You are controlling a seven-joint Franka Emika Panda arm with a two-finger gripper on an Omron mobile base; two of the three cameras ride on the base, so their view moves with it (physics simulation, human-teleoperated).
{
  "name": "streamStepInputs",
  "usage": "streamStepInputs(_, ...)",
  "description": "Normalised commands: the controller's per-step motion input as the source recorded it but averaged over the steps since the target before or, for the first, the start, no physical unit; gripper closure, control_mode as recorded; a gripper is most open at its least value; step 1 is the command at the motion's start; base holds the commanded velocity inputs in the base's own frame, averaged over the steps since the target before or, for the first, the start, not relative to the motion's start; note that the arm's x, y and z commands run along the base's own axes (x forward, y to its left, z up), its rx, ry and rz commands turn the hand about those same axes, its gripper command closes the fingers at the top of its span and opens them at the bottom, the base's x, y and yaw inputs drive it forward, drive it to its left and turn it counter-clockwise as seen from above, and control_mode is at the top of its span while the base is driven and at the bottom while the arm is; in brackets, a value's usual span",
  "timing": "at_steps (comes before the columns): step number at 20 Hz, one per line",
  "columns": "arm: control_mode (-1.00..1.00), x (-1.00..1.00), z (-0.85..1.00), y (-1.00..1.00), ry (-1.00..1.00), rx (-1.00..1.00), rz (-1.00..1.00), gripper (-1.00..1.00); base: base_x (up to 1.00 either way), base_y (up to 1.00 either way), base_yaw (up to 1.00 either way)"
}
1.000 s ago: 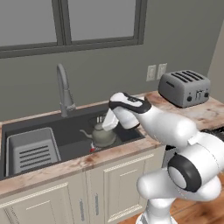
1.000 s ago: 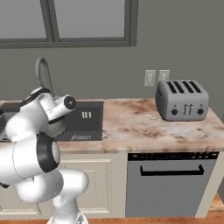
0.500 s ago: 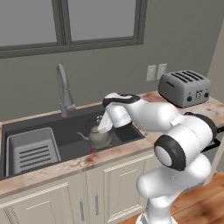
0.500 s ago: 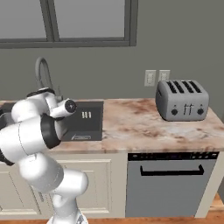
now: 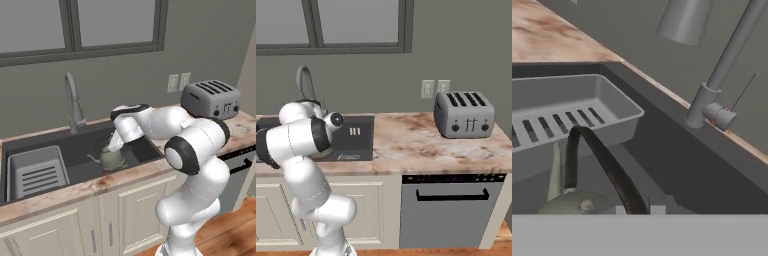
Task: Open the cabinet, pick the kettle from the cabinet, and place it in the sink.
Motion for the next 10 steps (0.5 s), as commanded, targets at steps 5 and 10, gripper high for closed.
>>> streamStepInputs(5,-1.00,0.33,-0.28,0.16,0.00,-0.05,0.00,1.00,0.00,0.00,0.00)
streamStepInputs(10,-1.00,0.29,-0.40,0.19,0.00,-0.06,0.00,1.00,0.00,0.00,0.00)
